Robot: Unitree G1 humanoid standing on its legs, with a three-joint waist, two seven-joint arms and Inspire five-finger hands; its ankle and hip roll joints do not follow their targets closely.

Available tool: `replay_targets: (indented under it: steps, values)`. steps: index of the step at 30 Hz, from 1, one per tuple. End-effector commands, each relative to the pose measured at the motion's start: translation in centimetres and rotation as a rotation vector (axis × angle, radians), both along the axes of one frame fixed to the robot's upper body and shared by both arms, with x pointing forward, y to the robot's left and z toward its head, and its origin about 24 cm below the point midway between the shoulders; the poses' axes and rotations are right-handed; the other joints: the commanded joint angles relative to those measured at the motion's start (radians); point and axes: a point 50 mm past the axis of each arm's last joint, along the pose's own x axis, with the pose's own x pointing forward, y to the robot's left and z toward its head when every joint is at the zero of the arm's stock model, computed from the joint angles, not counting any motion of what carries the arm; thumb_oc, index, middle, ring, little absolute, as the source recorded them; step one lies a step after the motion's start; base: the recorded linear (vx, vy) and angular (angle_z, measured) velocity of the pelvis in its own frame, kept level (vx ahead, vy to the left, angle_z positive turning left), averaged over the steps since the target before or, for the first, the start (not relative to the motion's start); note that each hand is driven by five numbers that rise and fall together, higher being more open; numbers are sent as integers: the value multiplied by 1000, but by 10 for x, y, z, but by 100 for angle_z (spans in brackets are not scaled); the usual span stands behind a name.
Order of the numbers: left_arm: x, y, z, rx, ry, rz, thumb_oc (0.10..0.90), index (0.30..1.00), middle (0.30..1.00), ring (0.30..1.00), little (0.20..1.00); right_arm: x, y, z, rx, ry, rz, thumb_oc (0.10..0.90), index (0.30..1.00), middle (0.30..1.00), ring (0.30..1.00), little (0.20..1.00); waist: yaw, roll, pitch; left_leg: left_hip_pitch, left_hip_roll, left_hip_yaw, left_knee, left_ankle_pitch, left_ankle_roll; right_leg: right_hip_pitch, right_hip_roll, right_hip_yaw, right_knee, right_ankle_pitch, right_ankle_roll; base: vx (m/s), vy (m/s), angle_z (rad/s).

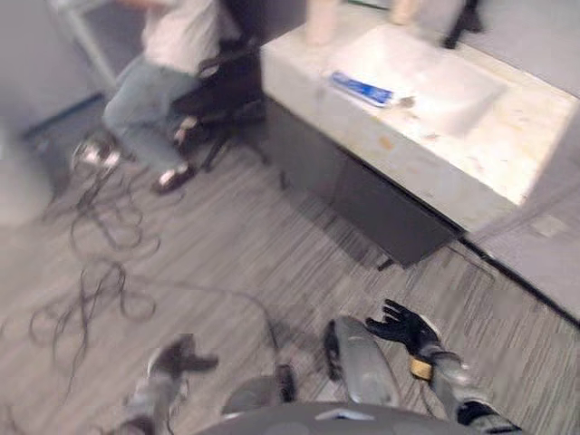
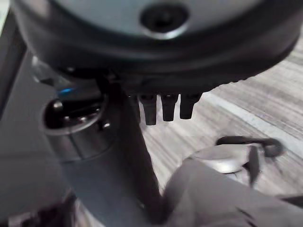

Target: Organize the bathroom.

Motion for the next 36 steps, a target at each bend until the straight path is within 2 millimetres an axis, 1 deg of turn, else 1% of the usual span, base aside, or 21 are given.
replay_targets:
  steps: [1,3,7,8,9,10,11,12,13,15,16,17,18,20,21,22,26,29,30,33,36]
  values:
    - [23,-3,9,20,-49,-65,800,900,900,900,900,-65,-24,-19,-69,235,-63,800,900,900,900,900,-53,-15,-40,39,-131,-109,-53,-1,-97,214,26,13,-417,94,171,512,100,85]
    - [39,-9,17,20,-81,-78,800,900,900,900,900,-74,-25,-21,-67,272,-55,800,900,900,900,900,-71,-38,-48,71,-175,-123,-33,-41,-93,198,34,-37,-486,159,186,513,92,87]
    - [49,-16,20,31,-101,-125,800,900,900,900,900,-84,-30,-22,-47,310,-96,800,900,900,900,900,-93,-38,-71,115,-202,-145,-10,-67,-88,226,65,-30,-484,134,153,372,21,38]
    - [51,-21,19,21,-93,-169,800,900,900,900,900,-90,-34,-22,-28,312,-148,800,900,900,900,900,-114,-26,-88,131,-197,-152,68,-41,-123,247,75,-23,-472,105,122,246,-19,-4]
    - [52,-23,19,23,-93,-183,800,900,900,900,900,-92,-35,-22,-24,309,-159,800,900,900,900,900,-123,-23,-91,126,-198,-155,117,-9,-143,257,77,-16,-481,103,112,313,-14,-15]
    - [54,-27,19,17,-91,-198,800,900,900,900,900,-92,-38,-21,-32,299,-154,800,900,900,900,900,-133,-20,-96,62,-191,-139,282,112,-206,317,74,10,-516,91,92,192,-4,-14]
    - [54,-28,19,13,-90,-194,800,900,900,900,900,-92,-38,-21,-34,297,-153,800,900,900,900,900,-133,-19,-96,50,-188,-134,307,124,-214,324,73,11,-518,87,89,271,-3,-29]
    - [55,-31,18,17,-86,-196,800,900,900,900,900,-89,-40,-19,-30,277,-169,800,900,900,900,900,-130,-38,-99,-53,-177,-104,463,196,-248,369,50,27,-536,79,81,143,6,-28]
    - [56,-31,18,19,-86,-198,800,900,900,900,900,-88,-40,-19,-30,272,-174,800,900,900,900,900,-127,-36,-98,-65,-172,-100,480,191,-249,370,52,29,-535,77,79,185,8,-51]
    - [57,-31,19,35,-77,-200,800,900,900,900,900,-77,-41,-16,-17,226,-181,800,900,900,900,900,-113,-61,-97,-164,-116,-57,530,149,-217,409,28,48,-540,60,78,179,47,-69]
    - [56,-27,19,45,-73,-168,800,900,900,900,900,-68,-37,-15,-21,207,-134,800,900,900,900,900,-100,-77,-95,-194,-50,-33,475,86,-166,436,17,71,-547,49,83,187,102,-82]
    - [56,-26,19,47,-73,-159,800,900,900,900,900,-66,-35,-15,-22,202,-127,800,900,900,900,900,-98,-79,-95,-192,-39,-28,451,69,-154,440,14,76,-548,47,85,251,223,-109]
    - [54,-24,18,49,-65,-132,800,900,900,900,900,-60,-30,-15,-16,182,-121,800,900,900,900,900,-81,-72,-88,-178,-16,-52,312,49,-135,455,26,110,-542,26,95,229,222,-141]
    - [48,-22,15,49,-55,-98,800,900,900,900,900,-56,-26,-15,-16,172,-113,800,900,900,900,900,-60,-62,-85,-175,-11,-131,168,66,-143,466,40,154,-536,6,106,279,245,-173]
    - [39,-19,11,52,-36,-74,800,900,900,900,900,-52,-23,-15,-18,167,-91,800,900,900,900,900,-37,-48,-83,-184,-4,-210,74,98,-155,473,54,198,-522,-21,113,324,244,-182]
    - [30,-16,8,56,-26,-57,800,900,900,900,900,-50,-21,-15,-21,165,-62,800,900,900,900,900,-22,-39,-81,-179,-14,-237,48,104,-155,480,49,215,-524,-34,121,314,243,-245]
    - [15,-12,1,39,0,-53,800,900,900,900,900,-53,-22,-16,3,158,-163,800,900,900,900,900,-33,-5,-86,-88,-15,-207,-38,91,-143,448,17,177,-499,-33,151,143,133,-231]
    - [-1,-5,-4,39,33,10,800,900,900,900,900,-54,-15,-18,-6,151,-120,800,900,900,900,900,-38,20,-90,-48,-11,-138,-88,80,-134,408,-22,132,-487,-19,176,67,107,-148]
    - [-3,-3,-5,38,36,25,800,900,900,900,900,-53,-14,-18,-11,153,-100,800,900,900,900,900,-34,21,-89,-44,-9,-124,-90,78,-133,405,-26,123,-482,-20,178,3,18,-148]
    - [-19,6,-7,29,37,105,800,900,900,900,900,-50,-9,-18,-25,140,-50,800,900,900,900,900,-4,26,-83,-26,23,24,-72,47,-124,368,-94,4,-444,-26,193,-44,-53,-171]
    - [-25,8,-9,28,45,114,800,900,900,900,900,-52,-11,-17,-16,119,-99,800,900,900,900,900,6,20,-94,-24,53,63,-88,50,-128,381,-143,0,-468,-16,208,-6,-181,-89]
